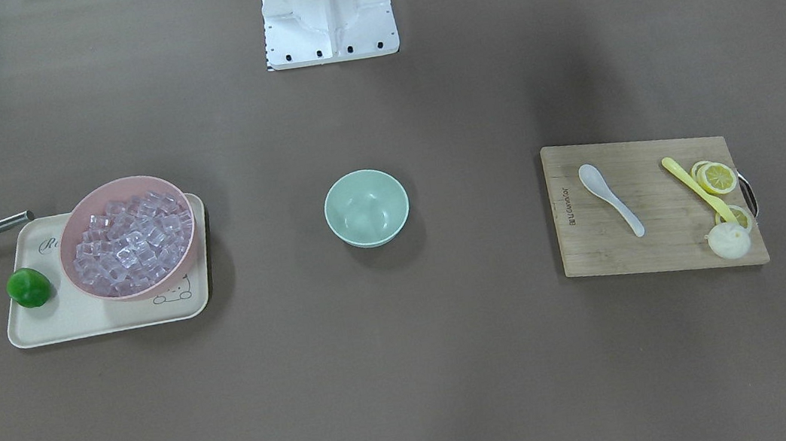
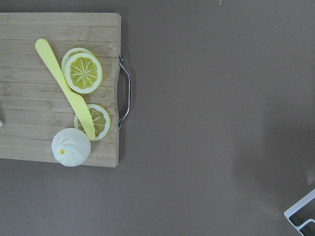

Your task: Put spoon and ice into bowl

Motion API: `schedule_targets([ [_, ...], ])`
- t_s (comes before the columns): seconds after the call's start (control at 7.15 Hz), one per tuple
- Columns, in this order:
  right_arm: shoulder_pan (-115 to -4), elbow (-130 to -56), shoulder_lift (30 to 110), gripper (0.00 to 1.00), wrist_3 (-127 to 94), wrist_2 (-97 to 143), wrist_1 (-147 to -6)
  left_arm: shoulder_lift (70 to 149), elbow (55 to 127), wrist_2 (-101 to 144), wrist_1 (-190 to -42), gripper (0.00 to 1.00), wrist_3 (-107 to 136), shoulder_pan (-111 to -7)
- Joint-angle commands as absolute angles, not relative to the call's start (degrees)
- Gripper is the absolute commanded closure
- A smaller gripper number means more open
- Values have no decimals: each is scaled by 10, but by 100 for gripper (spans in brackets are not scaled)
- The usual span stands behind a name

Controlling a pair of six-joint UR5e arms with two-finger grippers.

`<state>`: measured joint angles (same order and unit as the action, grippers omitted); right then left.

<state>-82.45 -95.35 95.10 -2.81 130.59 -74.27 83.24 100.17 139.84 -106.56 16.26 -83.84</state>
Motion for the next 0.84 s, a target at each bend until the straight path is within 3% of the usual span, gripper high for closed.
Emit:
schedule_targets([
  [0.0, -826, -954, 955, 0, -29, 1305, -743, 824, 992, 1399, -1072, 1, 140, -839],
  [0.7, -824, -909, 898, 0, -28, 1305, -742, 845, 969, 1391, -1101, 1, 112, -837],
])
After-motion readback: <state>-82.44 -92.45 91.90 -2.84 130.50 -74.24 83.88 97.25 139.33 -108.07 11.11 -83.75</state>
